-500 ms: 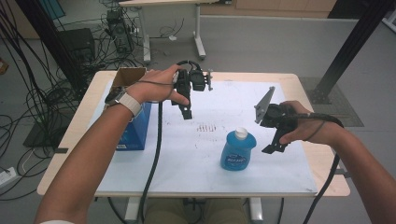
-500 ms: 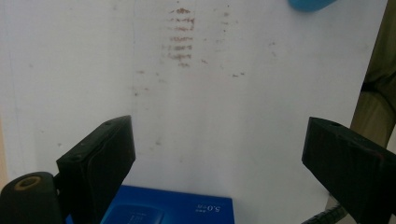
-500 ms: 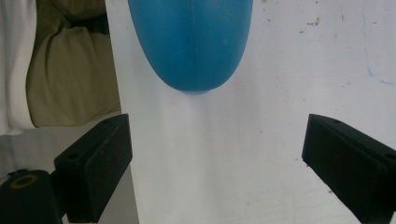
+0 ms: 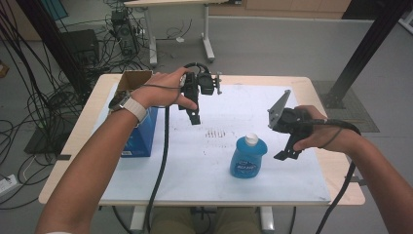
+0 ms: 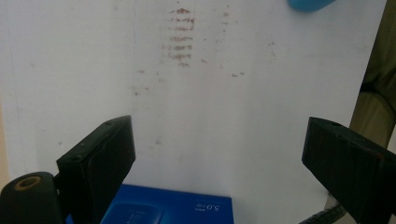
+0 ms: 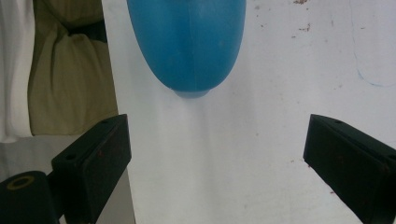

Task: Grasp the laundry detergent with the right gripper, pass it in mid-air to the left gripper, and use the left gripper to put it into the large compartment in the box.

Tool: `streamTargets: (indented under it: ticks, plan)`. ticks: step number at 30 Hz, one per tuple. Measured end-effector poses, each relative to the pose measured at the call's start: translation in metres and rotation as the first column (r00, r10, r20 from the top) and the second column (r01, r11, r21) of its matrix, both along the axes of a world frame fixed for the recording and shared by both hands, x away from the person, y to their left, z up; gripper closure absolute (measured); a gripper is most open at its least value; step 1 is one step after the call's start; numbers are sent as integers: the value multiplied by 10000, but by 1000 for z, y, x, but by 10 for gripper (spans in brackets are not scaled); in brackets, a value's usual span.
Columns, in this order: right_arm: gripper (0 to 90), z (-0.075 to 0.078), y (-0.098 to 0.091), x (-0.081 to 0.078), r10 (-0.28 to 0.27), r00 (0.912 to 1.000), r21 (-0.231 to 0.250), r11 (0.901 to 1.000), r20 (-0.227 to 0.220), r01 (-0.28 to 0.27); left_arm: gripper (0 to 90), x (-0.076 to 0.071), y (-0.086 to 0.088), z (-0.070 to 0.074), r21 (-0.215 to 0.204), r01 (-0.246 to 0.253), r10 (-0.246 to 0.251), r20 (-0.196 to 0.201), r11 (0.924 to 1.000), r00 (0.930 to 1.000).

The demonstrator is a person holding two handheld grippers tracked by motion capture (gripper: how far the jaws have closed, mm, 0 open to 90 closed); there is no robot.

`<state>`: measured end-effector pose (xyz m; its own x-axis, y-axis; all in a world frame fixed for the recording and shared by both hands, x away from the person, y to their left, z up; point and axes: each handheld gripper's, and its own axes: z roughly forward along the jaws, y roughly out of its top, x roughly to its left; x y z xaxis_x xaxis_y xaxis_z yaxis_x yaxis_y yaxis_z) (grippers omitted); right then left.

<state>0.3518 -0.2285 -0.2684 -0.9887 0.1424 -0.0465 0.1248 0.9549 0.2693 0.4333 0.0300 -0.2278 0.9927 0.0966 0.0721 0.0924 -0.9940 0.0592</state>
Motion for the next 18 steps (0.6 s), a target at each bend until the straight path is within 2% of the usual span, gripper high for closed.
streamTargets:
  ticks: [13, 18]
  plan:
    - [71, -4, 0, 1, 61, 10000, 134, 9999, -26, -61, 100, 0, 1, 0, 0, -6, 6, 10, 10000, 10000]
    - [70, -6, -1, -1, 41, 10000, 420, 9991, -36, -39, 102, 1, 1, -1, -21, 40, -40, 43, 10000, 10000]
